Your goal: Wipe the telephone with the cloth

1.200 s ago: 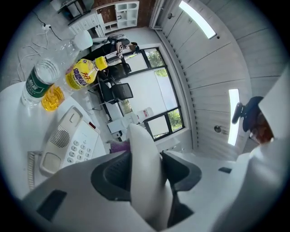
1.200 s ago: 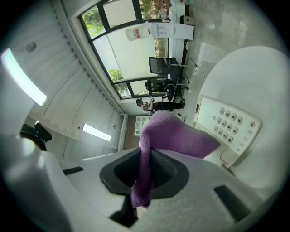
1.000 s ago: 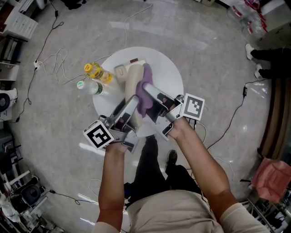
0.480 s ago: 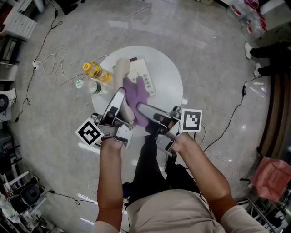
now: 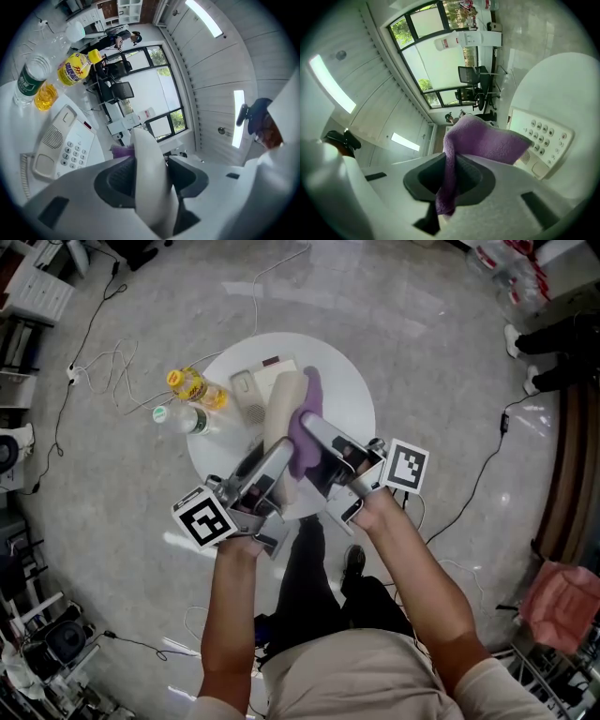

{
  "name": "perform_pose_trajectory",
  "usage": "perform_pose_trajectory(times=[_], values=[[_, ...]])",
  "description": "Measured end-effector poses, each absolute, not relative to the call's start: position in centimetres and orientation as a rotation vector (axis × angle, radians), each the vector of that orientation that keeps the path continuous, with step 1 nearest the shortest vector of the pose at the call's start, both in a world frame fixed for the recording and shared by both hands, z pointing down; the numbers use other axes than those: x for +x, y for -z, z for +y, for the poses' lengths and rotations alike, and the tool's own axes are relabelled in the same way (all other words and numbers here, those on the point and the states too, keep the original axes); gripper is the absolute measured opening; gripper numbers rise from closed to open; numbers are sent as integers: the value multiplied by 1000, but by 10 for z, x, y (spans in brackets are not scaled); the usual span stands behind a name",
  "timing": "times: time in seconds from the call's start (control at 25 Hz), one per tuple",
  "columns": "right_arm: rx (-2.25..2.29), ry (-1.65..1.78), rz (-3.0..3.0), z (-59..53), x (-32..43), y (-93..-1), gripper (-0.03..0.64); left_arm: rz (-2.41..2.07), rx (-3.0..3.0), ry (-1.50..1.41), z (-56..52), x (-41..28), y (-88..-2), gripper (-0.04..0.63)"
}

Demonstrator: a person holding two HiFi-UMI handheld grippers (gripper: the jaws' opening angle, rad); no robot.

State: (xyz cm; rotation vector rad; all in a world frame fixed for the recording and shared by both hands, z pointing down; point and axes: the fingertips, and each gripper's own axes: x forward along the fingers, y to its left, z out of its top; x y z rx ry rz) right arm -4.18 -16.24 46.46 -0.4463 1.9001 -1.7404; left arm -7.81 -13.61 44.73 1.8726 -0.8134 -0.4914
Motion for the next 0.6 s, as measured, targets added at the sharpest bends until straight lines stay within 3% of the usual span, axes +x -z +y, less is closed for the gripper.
perform_pose_trajectory(times=[0.16, 0.32, 0.6], values=[[-537, 1722, 1934, -172, -28, -460, 34, -887, 1875, 451, -138, -84, -450, 209], [-704, 1465, 2273, -180, -7, -423, 34, -1021, 1952, 242, -136, -94, -463, 209], [-568, 1086, 3068, -151, -80, -395, 34, -1118, 2085, -55, -129, -87, -476, 209]])
